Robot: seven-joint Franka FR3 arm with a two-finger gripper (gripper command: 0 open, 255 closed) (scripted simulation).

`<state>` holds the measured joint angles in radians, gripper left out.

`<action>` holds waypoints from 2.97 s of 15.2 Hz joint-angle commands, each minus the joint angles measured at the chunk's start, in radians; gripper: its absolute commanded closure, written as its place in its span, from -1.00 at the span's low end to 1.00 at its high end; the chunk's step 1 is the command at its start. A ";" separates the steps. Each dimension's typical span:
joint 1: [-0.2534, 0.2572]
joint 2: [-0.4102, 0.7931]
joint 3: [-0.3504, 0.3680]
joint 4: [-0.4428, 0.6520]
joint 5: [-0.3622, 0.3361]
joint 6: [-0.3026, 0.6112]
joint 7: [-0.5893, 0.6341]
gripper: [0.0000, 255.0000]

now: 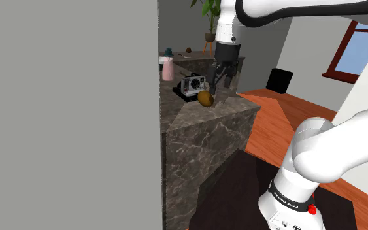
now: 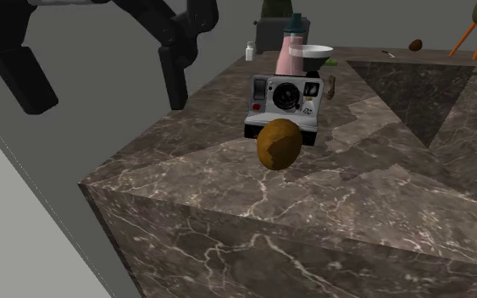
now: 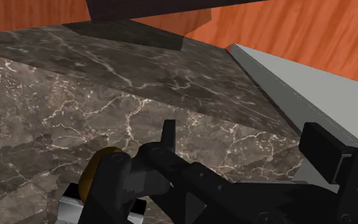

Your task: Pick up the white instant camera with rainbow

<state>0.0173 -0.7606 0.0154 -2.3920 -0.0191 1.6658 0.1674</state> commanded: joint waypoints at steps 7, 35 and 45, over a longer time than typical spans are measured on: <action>0.035 0.122 -0.177 0.067 -0.094 0.061 -0.375 -1.00; 0.104 1.036 -0.487 0.841 0.156 0.138 -1.706 -1.00; 0.105 1.038 -0.486 0.822 0.158 0.159 -1.708 1.00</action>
<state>0.1223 0.2769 -0.4708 -1.5695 0.1386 1.8238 -1.5401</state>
